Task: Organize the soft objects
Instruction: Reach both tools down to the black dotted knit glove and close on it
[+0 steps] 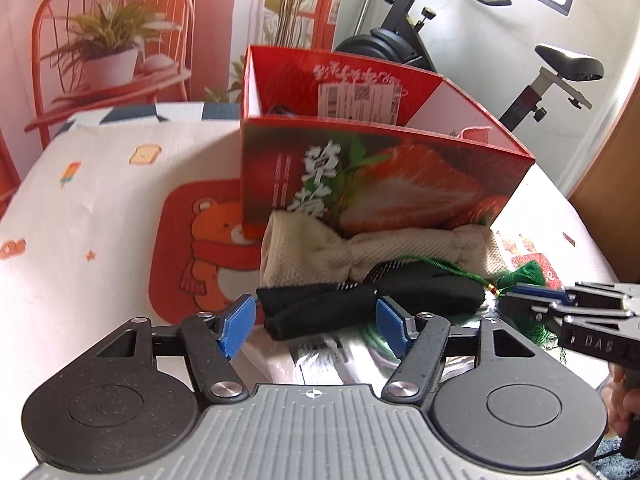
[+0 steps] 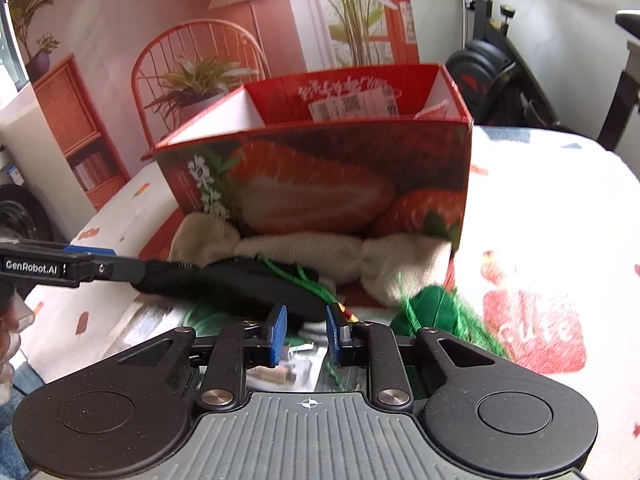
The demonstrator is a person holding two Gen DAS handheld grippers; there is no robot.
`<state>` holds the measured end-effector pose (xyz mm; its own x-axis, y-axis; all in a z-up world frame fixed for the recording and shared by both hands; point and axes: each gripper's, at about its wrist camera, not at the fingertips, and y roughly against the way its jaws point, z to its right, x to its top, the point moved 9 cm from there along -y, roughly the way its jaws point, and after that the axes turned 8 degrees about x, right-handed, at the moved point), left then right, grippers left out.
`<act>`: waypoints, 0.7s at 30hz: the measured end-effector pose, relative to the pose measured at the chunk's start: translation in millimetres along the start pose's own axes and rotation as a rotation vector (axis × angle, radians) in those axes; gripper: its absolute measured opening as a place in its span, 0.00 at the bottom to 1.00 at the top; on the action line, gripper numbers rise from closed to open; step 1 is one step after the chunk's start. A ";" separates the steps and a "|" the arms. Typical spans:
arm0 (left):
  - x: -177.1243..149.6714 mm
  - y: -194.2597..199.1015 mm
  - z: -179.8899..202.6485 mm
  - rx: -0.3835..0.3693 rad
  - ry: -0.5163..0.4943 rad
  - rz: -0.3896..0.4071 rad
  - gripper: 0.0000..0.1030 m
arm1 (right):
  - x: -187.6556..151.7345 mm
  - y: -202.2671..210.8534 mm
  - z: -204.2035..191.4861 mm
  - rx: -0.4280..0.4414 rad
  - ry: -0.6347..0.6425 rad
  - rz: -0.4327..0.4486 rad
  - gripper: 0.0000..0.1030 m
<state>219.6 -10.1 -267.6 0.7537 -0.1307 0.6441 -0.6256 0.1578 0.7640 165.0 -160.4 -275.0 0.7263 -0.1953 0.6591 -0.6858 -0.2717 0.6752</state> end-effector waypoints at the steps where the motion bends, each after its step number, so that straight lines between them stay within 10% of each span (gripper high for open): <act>1: -1.9 -2.7 -0.1 -0.002 0.002 -0.007 0.66 | -2.4 -3.4 1.6 -0.002 -0.005 -0.013 0.20; 21: -2.7 -44.7 3.0 -0.034 0.021 -0.057 0.66 | 12.0 -54.5 -3.5 0.046 0.059 -0.040 0.55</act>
<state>244.8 -19.8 -303.4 0.7923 -0.1195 0.5983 -0.5745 0.1841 0.7976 210.9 -144.6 -302.7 0.7479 -0.1282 0.6513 -0.6525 -0.3217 0.6861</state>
